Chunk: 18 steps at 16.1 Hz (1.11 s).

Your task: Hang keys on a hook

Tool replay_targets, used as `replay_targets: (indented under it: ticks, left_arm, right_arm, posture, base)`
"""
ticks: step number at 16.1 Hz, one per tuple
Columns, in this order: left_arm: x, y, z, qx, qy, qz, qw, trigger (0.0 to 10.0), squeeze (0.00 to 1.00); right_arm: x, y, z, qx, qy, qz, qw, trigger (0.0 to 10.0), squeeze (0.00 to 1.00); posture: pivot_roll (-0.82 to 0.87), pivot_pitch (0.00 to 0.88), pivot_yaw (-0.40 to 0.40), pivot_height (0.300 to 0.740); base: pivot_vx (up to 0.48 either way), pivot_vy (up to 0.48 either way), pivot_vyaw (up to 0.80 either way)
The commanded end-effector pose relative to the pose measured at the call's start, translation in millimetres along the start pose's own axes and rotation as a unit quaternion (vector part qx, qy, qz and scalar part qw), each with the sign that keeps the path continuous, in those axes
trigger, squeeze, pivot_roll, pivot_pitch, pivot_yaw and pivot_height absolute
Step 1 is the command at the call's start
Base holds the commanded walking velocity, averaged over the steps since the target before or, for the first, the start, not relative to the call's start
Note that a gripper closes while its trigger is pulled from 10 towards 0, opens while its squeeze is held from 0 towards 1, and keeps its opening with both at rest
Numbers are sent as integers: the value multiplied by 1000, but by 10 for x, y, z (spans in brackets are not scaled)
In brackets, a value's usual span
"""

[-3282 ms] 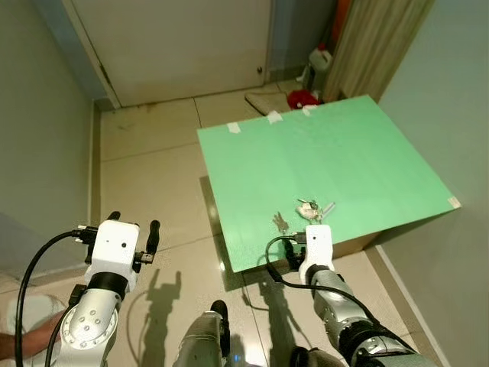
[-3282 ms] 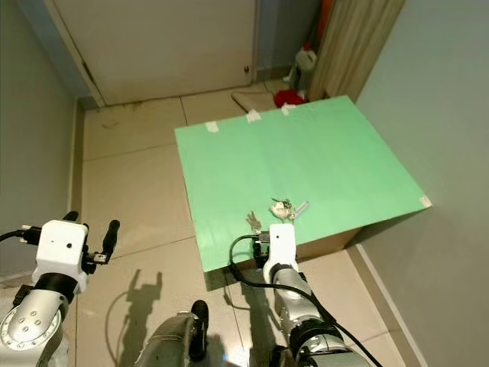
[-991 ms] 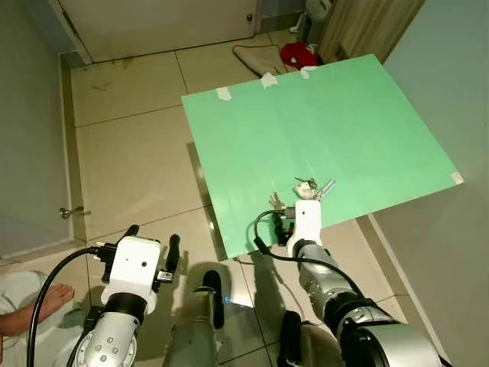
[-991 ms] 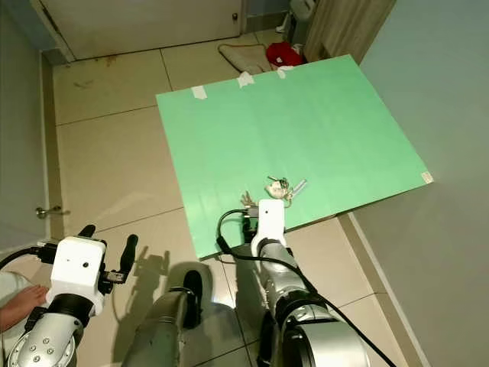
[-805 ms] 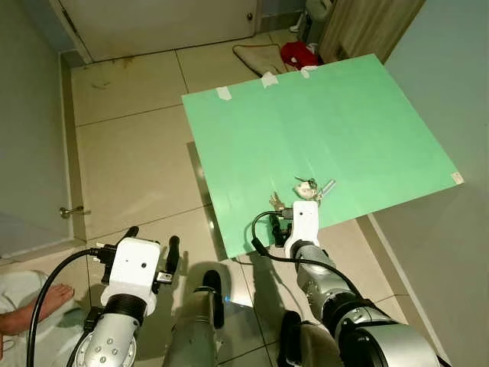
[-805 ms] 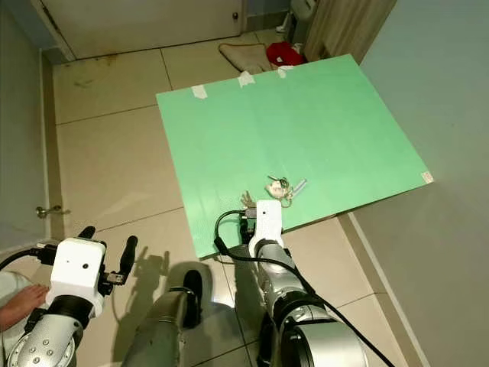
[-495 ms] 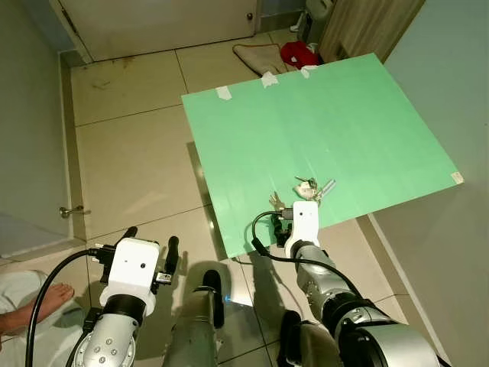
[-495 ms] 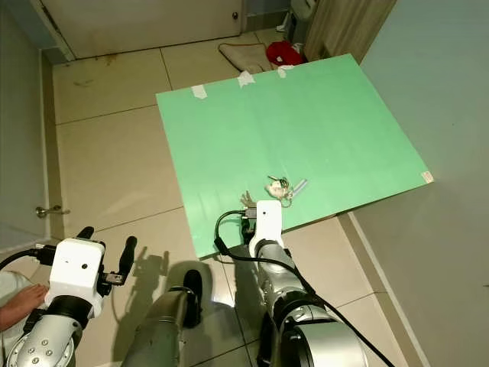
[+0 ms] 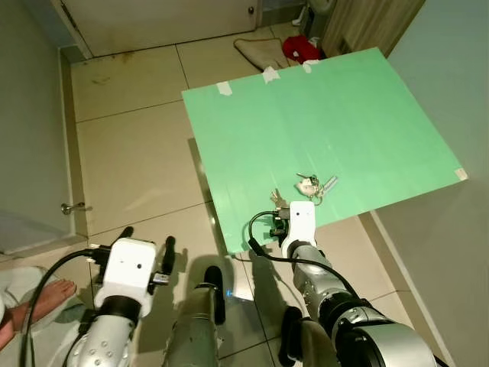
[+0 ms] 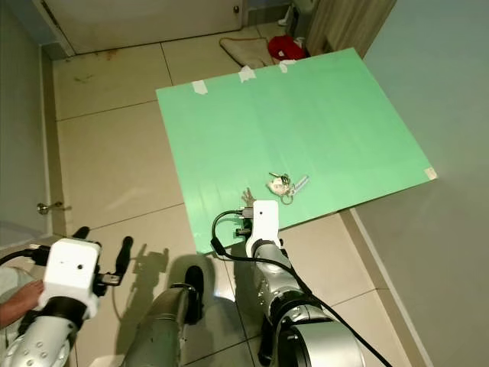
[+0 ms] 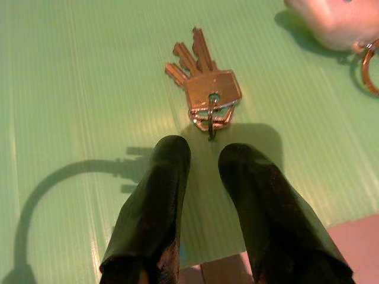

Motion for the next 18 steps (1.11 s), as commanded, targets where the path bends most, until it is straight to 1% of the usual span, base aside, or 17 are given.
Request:
replay_targets:
  ticks: [1, 4, 6, 8, 9, 10, 11, 12, 14, 16, 18]
  left_arm:
    - [44, -27, -70, 12, 0, 9, 1000, 10000, 0]
    - [94, -20, -112, 15, 0, 16, 1000, 10000, 0]
    - [97, -16, -116, 15, -2, 18, 1000, 10000, 0]
    - [76, -8, -67, 11, -5, 17, 1000, 10000, 0]
    - [66, 0, -47, 9, -6, 15, 1000, 10000, 0]
    - [57, 6, -29, 7, -7, 14, 1000, 10000, 0]
    - [46, 11, -12, 6, -8, 12, 1000, 10000, 0]
    - [30, 17, 9, 4, -8, 10, 1000, 10000, 0]
    - [-5, 23, 26, 2, -11, 6, 1000, 10000, 0]
    - [-33, 15, 22, 2, -13, 4, 1000, 10000, 0]
    - [-45, 7, 21, 3, -15, 3, 1000, 10000, 0]
  right_arm:
    - [-8, -138, -36, 28, -9, 3, 1000, 0, 0]
    - [38, -140, -32, 30, -6, 5, 1000, 0, 0]
    - [47, -122, -25, 27, -6, 6, 1000, 0, 0]
    - [42, -82, -12, 21, -7, 3, 1000, 0, 0]
    - [32, -88, -12, 24, -7, -10, 1000, 0, 0]
    - [15, -104, -16, 30, -7, -23, 999, 10000, 0]
    - [-5, -108, -20, 29, -9, -23, 999, 10000, 0]
    - [-32, -102, -22, 26, -13, -17, 999, 10000, 1000]
    - [-33, -108, -30, 22, -7, -21, 1000, 10000, 1000]
    - [18, -158, -53, 23, 11, -33, 999, 10000, 1000]
    - [35, -202, -70, 28, 15, -35, 999, 10000, 1000]
  posture:
    - [505, 408, 2, 740]
    - [532, 418, 23, 740]
    - [534, 416, 25, 740]
    - [512, 403, 14, 740]
    - [504, 401, 10, 740]
    - [490, 396, 3, 740]
    - [481, 395, -1, 740]
    - [474, 393, -3, 740]
    - [464, 385, -8, 740]
    - [460, 371, -20, 740]
    - [460, 366, -23, 740]
  base:
    - [0, 0, 0]
    - [0, 0, 0]
    - [0, 0, 0]
    - [0, 0, 0]
    - [0, 0, 0]
    - [0, 0, 0]
    - [0, 0, 0]
    - [0, 0, 0]
    - [0, 0, 0]
    - [0, 0, 0]
    - [0, 0, 0]
Point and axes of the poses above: a point about 5 cm out from each wrist's last joint towards the gripper, its own z axis pointing out of the wrist towards the gripper, its own y axis along the axis of the wrist's last joint, x = y × z, the point moved 1 cm from there along z, pointing out of the wrist towards the gripper, and after that the axes turned 12 degrees about z, right-handed, at the moved point
